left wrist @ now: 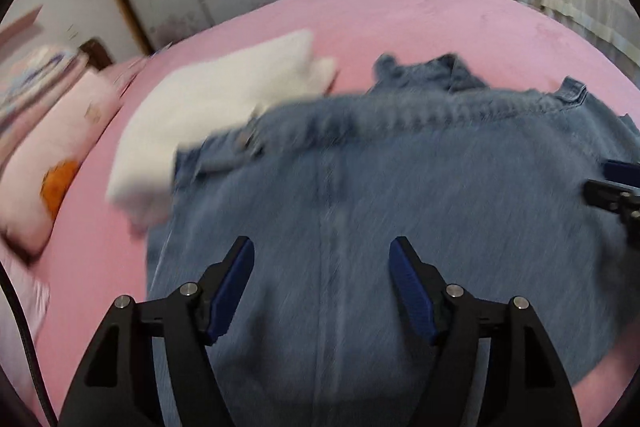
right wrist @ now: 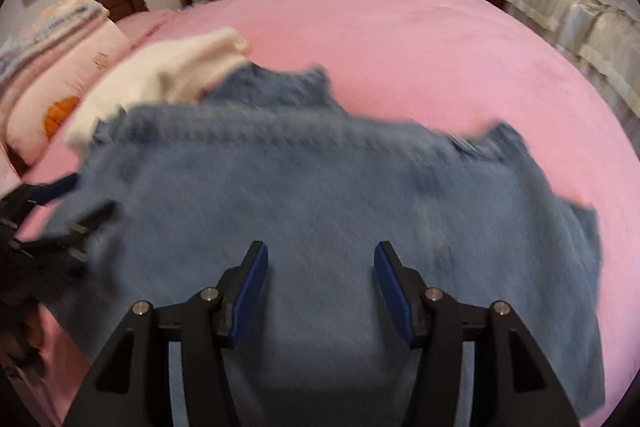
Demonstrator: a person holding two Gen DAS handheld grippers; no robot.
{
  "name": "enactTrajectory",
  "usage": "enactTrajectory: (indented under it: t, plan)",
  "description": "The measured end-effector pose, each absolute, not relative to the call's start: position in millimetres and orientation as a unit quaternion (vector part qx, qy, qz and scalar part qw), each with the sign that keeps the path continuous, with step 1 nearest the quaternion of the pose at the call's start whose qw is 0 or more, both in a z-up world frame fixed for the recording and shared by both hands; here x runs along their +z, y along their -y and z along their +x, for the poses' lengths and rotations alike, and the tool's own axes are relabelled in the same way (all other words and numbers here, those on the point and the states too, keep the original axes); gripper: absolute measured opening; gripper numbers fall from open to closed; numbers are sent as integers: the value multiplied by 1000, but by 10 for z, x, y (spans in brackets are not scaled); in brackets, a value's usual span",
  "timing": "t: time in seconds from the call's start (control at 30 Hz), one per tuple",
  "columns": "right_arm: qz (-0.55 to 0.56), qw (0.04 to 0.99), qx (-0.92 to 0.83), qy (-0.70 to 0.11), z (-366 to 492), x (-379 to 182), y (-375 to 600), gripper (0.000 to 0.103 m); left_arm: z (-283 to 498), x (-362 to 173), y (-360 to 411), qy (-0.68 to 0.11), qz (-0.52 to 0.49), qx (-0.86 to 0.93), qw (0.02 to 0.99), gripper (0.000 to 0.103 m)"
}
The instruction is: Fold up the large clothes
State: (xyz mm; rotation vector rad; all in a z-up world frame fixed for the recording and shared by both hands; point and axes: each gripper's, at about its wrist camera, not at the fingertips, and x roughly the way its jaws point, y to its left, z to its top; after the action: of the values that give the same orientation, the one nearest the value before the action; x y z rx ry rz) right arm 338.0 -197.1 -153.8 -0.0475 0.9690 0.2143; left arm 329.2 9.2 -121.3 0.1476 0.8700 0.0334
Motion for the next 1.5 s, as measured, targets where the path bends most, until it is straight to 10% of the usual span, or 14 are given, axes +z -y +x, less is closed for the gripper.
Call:
enactTrajectory:
  t: [0.6,1.5]
  plan:
    - [34,885,-71,-459,2514,-1560,3773,43,2501,-1621,-1533,-451,-105,164,871,80]
    - [47,900,22,-432,1822,-233,2697,54,1739,3,-1076,-466,-119,107,870,80]
